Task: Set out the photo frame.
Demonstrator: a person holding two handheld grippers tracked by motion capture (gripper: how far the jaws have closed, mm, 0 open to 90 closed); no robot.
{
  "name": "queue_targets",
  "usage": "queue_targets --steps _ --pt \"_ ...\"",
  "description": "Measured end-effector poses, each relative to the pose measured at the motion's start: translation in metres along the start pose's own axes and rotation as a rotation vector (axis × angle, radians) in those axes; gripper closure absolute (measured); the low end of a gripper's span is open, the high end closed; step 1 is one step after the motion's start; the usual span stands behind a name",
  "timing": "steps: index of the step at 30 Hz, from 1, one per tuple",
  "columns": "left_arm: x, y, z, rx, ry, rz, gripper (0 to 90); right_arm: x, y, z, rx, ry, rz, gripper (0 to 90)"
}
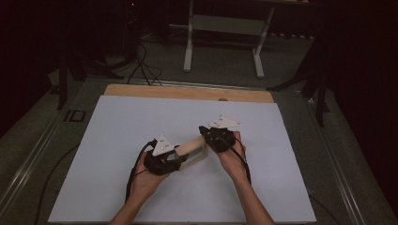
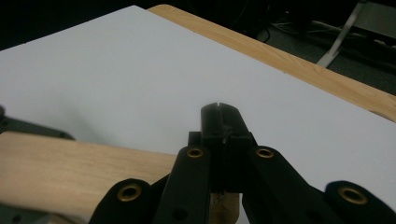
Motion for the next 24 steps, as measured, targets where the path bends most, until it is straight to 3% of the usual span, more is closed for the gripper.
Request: queue_targets --steps 12,19,24 --pt "0.003 0.003 -0.01 -0.048 -0.027 -0.025 50.7 0.004 -0.01 -0.004 -0.003 0.025 -0.01 90.0" --pt "0.003 0.003 -0.011 -0.048 -0.028 -0.024 50.6 0.008 -0.015 -0.006 -0.017 0.036 0.002 89.7" --pt "0.003 0.003 -0.012 -0.048 -0.038 -0.022 50.6 0.006 -0.02 -0.007 -0.034 0.01 0.038 79.9"
Point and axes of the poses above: each handheld gripper's, and its own axes: y roughly forward along the jaws, x roughly out of its underside, z roughly to its right, the point moved 6 cm from there along y, roughly forward along the jaws, and after that the axes turned 12 degrees about -x, right-handed, at the moved point
